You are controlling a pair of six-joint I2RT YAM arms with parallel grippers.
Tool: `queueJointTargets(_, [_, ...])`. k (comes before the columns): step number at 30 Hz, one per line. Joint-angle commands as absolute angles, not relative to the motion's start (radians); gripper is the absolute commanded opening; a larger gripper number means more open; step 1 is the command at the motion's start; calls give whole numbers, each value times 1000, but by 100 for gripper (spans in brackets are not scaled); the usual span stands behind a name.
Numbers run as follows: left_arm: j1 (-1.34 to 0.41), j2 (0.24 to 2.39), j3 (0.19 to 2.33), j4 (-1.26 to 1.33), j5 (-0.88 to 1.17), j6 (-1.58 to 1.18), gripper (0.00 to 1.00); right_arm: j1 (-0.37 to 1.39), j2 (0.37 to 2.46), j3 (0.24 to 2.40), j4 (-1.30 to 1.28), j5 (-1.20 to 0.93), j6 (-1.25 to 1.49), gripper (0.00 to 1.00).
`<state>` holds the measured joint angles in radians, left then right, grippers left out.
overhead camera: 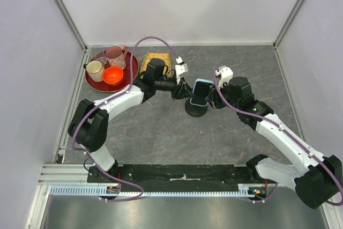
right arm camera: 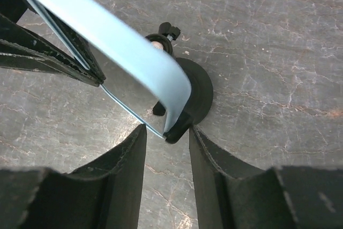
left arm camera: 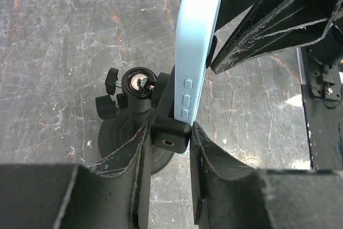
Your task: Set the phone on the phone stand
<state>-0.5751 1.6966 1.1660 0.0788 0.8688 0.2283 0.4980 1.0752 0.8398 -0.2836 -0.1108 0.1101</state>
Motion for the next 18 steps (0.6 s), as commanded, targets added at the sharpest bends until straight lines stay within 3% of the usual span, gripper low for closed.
queueJointTargets(1, [-603, 1727, 1161, 32, 556, 134, 2, 505, 1016, 818, -153, -158, 140, 43])
queueJointTargets(9, [-624, 1715, 1013, 205, 538, 176, 2, 506, 943, 799, -136, -134, 210, 41])
queueJointTargets(12, [-624, 1700, 967, 299, 526, 175, 2, 505, 907, 801, -161, -97, 221, 49])
queueJointTargets(18, [-626, 1706, 920, 388, 523, 184, 2, 505, 876, 811, -186, -98, 229, 52])
